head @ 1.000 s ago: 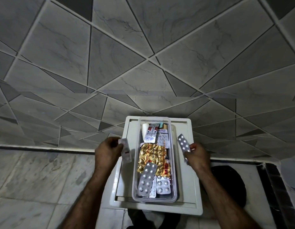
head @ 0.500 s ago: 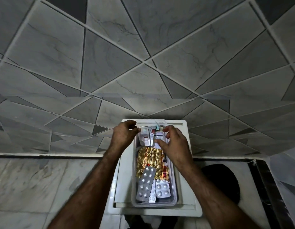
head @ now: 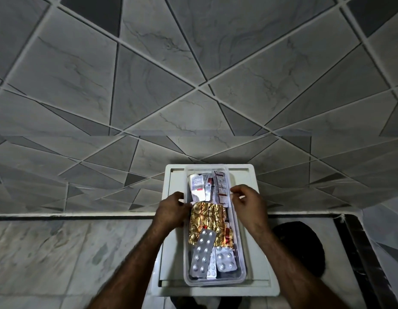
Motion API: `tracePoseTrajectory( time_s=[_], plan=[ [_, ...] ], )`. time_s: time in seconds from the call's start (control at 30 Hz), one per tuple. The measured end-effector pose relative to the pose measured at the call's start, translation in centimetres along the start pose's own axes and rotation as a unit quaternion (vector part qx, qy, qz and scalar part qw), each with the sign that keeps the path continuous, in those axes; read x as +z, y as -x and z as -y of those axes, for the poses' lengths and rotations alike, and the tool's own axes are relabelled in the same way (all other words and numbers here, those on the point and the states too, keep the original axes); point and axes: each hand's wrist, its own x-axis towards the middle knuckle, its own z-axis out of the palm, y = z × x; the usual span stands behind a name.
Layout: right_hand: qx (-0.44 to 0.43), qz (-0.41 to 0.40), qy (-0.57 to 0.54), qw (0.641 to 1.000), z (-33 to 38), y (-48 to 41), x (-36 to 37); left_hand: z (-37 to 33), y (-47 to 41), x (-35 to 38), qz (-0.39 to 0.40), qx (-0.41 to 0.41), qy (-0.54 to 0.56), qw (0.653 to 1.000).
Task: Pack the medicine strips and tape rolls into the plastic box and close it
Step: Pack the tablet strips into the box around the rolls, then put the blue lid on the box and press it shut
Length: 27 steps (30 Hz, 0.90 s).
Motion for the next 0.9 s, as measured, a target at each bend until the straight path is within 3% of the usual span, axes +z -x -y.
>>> tracePoseTrajectory(
  time_s=[0.07, 0.2, 0.5, 0.77, 0.9],
  plan=[
    [0.059, -0.003, 0.001, 0.998, -1.4, -0.3, 0.1, 0.0, 0.1, 0.1, -0.014, 0.010, -0.017, 1.000],
    [0.185, 0.103, 0.017, 0.977, -4.0, 0.4, 0.7, 0.2, 0.1, -0.2, -0.026, 0.035, -0.040, 0.998],
    [0.209, 0.096, 0.089, 0.969, -4.4, 2.8, 2.0, -0.2, 0.5, -1.6, -0.026, 0.049, -0.012, 0.998],
    [0.293, 0.075, -0.076, 0.950, -5.4, 2.0, 1.5, 0.1, 0.9, -2.8, -0.025, 0.041, 0.003, 0.999],
    [0.300, 0.057, -0.106, 0.946, -6.2, 1.8, 0.5, 0.5, 0.9, -3.5, -0.025, 0.029, 0.030, 0.999]
  ],
)
